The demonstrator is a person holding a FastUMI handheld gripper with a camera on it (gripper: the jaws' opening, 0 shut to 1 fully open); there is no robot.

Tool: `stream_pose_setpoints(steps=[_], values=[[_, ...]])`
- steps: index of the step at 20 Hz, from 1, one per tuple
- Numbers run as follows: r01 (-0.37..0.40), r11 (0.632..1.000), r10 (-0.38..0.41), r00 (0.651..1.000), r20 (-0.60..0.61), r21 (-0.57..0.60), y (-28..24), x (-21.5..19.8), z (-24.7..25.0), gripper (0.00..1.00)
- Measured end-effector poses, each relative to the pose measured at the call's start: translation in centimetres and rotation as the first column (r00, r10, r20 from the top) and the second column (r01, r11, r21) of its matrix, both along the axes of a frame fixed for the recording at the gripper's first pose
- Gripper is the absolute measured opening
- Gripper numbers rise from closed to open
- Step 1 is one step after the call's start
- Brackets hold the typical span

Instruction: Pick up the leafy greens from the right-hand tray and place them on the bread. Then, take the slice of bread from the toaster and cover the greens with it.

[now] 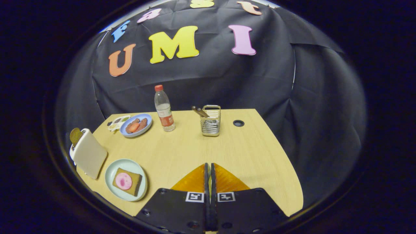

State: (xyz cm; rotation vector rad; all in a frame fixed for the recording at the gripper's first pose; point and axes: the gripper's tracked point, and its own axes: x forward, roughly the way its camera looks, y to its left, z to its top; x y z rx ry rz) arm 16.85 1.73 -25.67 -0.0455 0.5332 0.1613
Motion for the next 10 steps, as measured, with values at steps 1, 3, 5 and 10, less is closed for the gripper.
stream_pose_setpoints(steps=[1, 3, 5, 10], values=[[-0.002, 1.000, 0.002, 1.000, 0.012, 0.000, 0.6, -0.5, 0.7, 0.01], [-0.009, 1.000, 0.009, 0.999, 0.032, -0.002, 2.2, -1.4, 2.1, 0.00], [-0.031, 0.999, 0.032, 0.999, 0.045, -0.006, 4.3, -2.8, 3.1, 0.00], [-0.134, 0.991, 0.135, 0.988, 0.072, -0.014, 11.4, -6.6, 5.4, 0.00]])
